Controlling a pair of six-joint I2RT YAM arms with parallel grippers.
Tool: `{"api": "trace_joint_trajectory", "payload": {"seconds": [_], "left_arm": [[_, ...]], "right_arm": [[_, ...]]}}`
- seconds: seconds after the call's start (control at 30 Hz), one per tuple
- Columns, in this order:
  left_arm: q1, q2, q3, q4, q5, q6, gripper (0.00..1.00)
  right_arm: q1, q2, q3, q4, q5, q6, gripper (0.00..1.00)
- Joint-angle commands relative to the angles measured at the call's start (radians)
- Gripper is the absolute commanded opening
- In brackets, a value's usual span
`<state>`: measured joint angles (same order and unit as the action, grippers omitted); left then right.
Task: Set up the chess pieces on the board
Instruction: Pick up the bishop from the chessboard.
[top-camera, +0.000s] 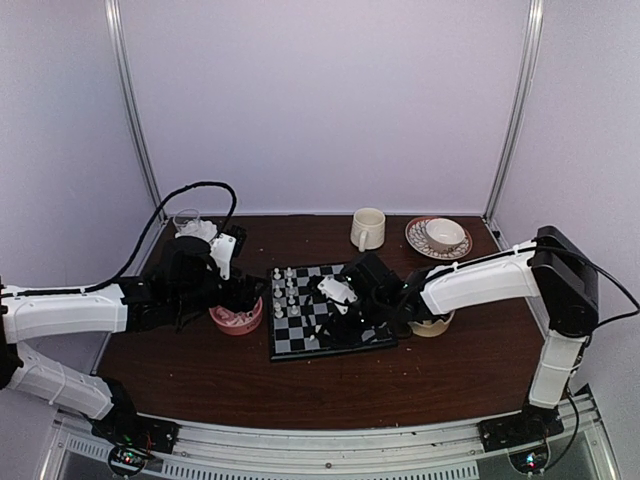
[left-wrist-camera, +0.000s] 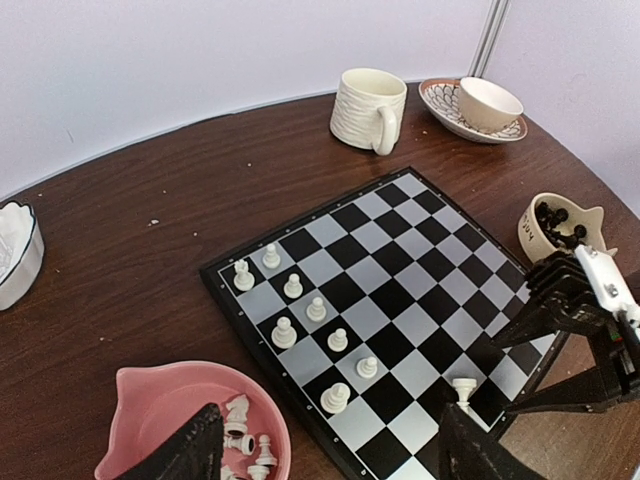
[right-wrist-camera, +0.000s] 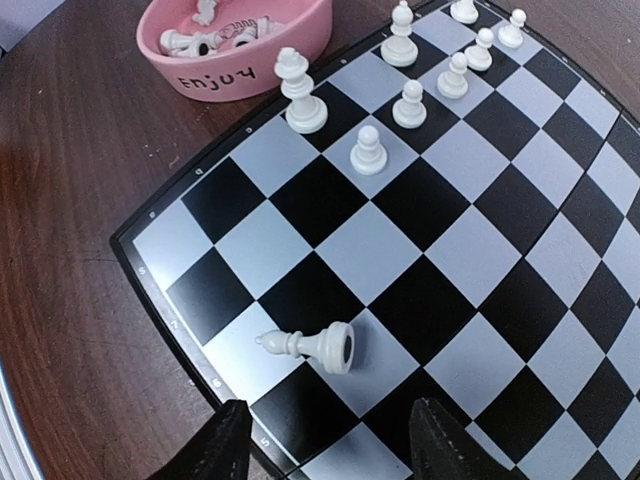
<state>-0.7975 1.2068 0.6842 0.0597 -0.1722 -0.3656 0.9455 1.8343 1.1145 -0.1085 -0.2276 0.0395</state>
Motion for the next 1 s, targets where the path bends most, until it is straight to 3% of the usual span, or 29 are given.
{"api": "trace_joint_trajectory", "payload": {"seconds": [0.0,0.27,0.97], "left_arm": [[0.001,-0.007,0.004,0.043,0.003,0.007,0.73],[0.001,0.010,0.017,0.037,0.018,0.007,0.73],[0.001,0.023,0.030,0.025,0.031,0.011,0.74]], "right_arm": [[-0.019,0.042,0.038,0.024,-0.004,0.078,0.56],[-0.038,0.099,0.056,0.071,-0.037,0.121,0.47],[-0.077,0.163,0.062,0.172,-0.169,0.209,0.44]]}}
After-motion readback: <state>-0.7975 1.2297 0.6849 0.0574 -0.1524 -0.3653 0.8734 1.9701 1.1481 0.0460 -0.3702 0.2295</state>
